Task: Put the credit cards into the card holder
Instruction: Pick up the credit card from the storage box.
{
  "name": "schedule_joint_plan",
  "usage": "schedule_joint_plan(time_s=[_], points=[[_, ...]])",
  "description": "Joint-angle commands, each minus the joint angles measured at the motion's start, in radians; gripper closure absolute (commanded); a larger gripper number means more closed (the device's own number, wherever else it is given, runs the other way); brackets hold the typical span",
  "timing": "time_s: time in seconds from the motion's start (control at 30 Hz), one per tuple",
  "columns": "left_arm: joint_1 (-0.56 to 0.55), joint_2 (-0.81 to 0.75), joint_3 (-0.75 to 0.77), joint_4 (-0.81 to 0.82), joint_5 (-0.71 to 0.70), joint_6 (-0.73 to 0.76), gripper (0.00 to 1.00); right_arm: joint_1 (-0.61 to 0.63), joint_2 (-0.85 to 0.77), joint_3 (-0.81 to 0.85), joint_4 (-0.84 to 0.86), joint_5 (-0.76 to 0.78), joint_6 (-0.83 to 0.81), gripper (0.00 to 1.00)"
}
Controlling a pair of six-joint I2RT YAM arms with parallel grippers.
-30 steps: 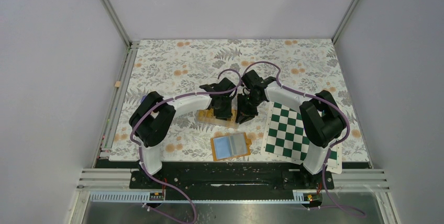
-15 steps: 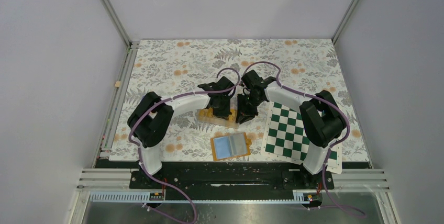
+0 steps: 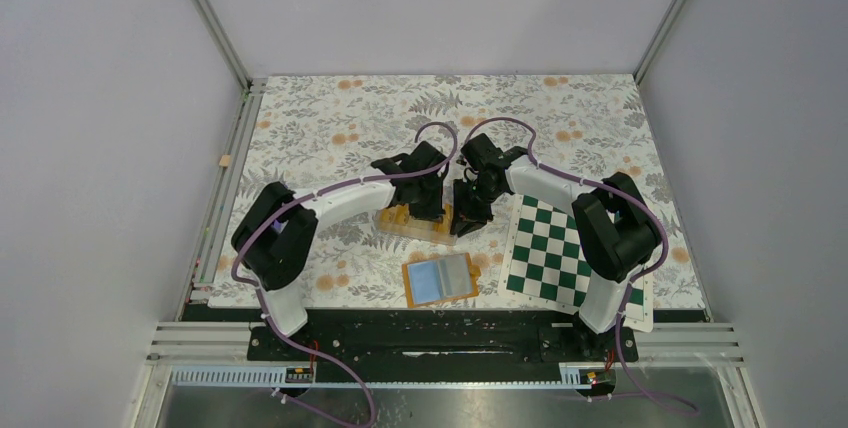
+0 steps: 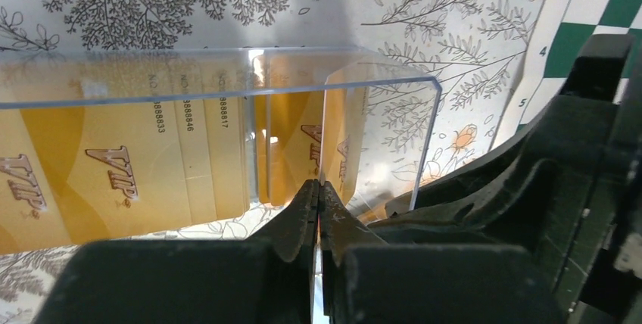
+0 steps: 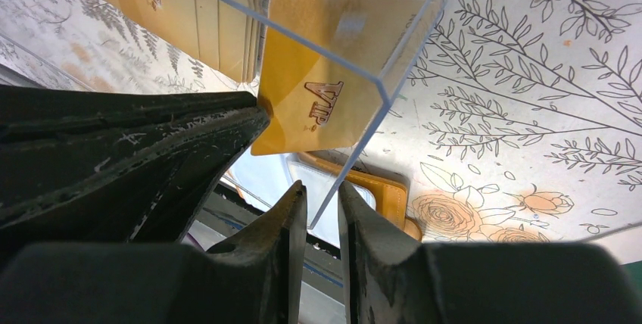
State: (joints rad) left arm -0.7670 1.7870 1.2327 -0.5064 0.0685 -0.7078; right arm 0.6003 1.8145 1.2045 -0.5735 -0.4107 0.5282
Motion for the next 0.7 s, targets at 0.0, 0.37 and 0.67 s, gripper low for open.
schedule_joint_plan(time_s=[0.0,0.37,0.67], points=[[-0.006,-0.055,-0.028,0.111,0.058,-0.019,0.99,0.005,-0.01,-0.006,0.01,-0.021,-0.012,0.73],[-0.007,-0.008,-0.042,0.15,0.118,-0.019,0.93,-0.004,-0.017,-0.013,0.01,-0.021,-0.014,0.73],[-0.008,0.04,-0.028,0.117,0.122,-0.012,0.85,-0.016,-0.032,-0.02,0.01,-0.022,-0.016,0.72]])
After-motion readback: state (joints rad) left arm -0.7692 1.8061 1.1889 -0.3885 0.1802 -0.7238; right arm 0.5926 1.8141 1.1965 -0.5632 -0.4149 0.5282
